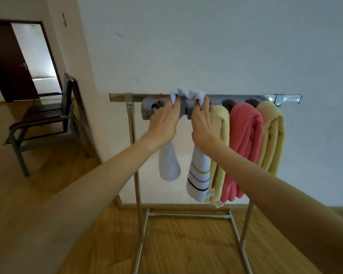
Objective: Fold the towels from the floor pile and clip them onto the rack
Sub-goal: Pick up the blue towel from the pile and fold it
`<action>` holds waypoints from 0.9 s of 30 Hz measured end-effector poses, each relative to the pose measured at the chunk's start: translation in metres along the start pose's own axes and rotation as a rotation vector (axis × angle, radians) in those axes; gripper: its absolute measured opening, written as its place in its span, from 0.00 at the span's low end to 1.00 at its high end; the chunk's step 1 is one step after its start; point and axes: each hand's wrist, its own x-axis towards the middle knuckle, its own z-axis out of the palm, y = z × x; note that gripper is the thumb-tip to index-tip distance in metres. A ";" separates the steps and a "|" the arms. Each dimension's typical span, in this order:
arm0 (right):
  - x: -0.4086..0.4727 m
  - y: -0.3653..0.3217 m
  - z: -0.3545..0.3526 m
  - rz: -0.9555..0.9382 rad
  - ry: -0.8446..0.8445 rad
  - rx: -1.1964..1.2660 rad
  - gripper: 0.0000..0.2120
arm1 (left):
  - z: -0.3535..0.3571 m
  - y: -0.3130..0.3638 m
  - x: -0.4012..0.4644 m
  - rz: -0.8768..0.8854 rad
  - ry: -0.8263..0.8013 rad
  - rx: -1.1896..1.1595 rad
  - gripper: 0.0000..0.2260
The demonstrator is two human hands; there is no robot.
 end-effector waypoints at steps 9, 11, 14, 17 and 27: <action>-0.002 0.003 0.034 0.094 0.028 0.055 0.41 | 0.037 0.021 -0.001 -0.057 0.085 -0.008 0.34; -0.005 0.004 0.040 0.094 0.042 0.072 0.43 | 0.050 0.021 -0.005 -0.067 0.109 0.021 0.35; -0.009 0.010 0.055 0.044 0.072 0.052 0.44 | 0.070 0.016 -0.008 -0.066 0.147 0.046 0.35; -0.011 0.018 0.071 -0.058 0.121 0.082 0.43 | 0.092 0.004 -0.013 0.000 0.140 0.176 0.33; -0.031 0.047 0.111 -0.301 0.270 0.478 0.29 | 0.139 -0.019 -0.052 0.135 0.001 -0.063 0.26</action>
